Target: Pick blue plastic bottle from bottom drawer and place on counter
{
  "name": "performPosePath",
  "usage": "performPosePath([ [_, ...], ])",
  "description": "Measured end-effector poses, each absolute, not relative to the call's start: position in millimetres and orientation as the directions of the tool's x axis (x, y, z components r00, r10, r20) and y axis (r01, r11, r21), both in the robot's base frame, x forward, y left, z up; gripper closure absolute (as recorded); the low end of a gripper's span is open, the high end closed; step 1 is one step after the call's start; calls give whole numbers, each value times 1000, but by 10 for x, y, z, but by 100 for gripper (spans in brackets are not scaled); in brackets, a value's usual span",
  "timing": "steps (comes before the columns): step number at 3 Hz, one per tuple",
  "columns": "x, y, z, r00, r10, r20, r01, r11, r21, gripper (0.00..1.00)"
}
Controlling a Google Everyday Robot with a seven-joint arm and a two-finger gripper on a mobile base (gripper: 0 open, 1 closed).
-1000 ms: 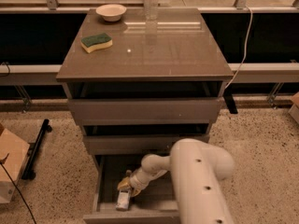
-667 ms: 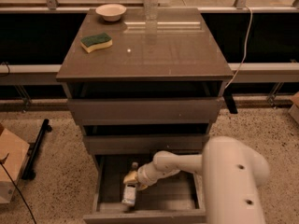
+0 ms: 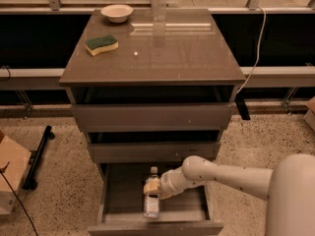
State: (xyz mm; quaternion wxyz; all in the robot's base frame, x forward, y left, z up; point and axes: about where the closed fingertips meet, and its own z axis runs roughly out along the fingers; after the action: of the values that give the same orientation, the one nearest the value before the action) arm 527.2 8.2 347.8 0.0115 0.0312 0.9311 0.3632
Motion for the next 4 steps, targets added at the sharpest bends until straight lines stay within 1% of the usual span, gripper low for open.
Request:
performPosePath([
  [1, 4996, -182, 3917, -999, 5, -44, -25, 748, 663, 100],
  [2, 4792, -514, 4590, -983, -82, -164, -169, 754, 635, 100],
  [3, 4708, -742, 5113, -954, -147, -263, -279, 759, 588, 100],
  [4, 4767, -873, 5850, -913, -158, -376, -346, 787, 510, 100],
])
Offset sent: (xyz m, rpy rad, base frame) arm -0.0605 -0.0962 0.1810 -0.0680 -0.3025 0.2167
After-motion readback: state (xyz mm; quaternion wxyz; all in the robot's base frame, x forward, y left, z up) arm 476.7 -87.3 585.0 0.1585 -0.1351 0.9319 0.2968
